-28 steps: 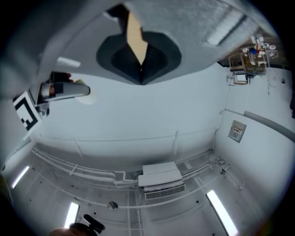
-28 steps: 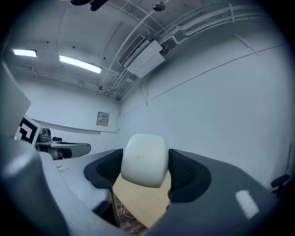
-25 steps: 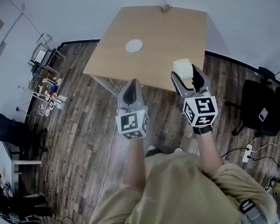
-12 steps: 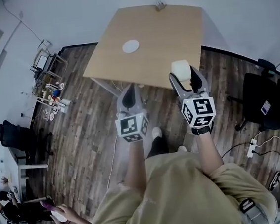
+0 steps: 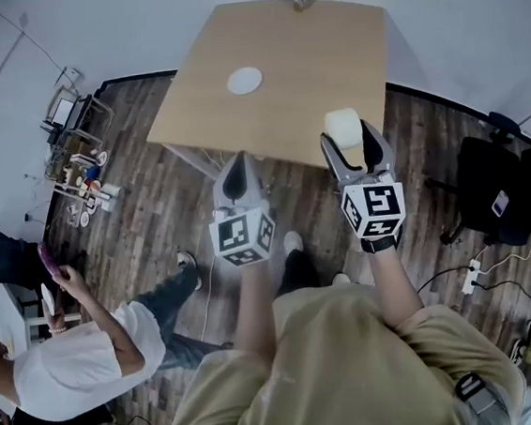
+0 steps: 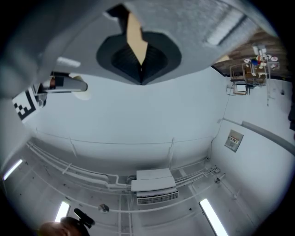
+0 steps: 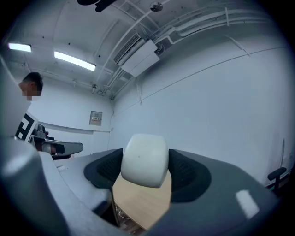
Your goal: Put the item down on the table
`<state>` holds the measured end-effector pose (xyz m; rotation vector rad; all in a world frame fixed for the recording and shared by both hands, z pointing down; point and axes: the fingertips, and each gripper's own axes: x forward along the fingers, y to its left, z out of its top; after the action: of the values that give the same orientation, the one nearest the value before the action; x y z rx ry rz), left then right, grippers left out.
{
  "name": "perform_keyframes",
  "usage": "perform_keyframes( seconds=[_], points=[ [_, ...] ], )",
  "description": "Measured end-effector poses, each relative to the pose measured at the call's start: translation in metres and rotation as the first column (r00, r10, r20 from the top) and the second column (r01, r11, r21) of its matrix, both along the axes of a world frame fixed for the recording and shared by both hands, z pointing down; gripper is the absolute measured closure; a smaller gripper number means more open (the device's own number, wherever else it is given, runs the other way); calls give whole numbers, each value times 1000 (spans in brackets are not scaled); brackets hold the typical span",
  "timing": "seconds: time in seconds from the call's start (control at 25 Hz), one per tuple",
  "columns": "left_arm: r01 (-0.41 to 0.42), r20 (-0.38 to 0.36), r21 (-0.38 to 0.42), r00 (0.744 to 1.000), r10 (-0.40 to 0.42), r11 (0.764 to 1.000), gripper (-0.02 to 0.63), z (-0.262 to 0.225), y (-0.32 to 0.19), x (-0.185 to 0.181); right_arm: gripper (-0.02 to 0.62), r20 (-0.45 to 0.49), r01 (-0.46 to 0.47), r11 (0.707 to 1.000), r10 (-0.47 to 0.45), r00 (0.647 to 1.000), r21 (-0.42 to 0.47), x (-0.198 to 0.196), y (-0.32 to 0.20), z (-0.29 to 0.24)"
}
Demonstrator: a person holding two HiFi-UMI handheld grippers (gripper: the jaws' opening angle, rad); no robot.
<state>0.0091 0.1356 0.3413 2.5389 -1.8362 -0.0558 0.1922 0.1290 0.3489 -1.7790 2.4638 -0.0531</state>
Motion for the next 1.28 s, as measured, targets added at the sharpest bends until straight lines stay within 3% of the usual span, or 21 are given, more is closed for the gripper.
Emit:
perform_keyframes(
  seconds=[0.44,0.92,1.28],
  points=[
    [-2,-78,4,997,2,1000,604,-5,-123,-72,279,-98,32,999,-31,995,6,-88,-122,-14],
    [-47,-94,-17,995,45,999,603,-1,-234,-152,281,-137,31,999,-32,990,-5,-179,-227,-8],
    [-7,-130,-116,992,-8,993,603,51,-298,-199,281,-107,51,996,-59,993,-75,-212,-293,21]
  ],
)
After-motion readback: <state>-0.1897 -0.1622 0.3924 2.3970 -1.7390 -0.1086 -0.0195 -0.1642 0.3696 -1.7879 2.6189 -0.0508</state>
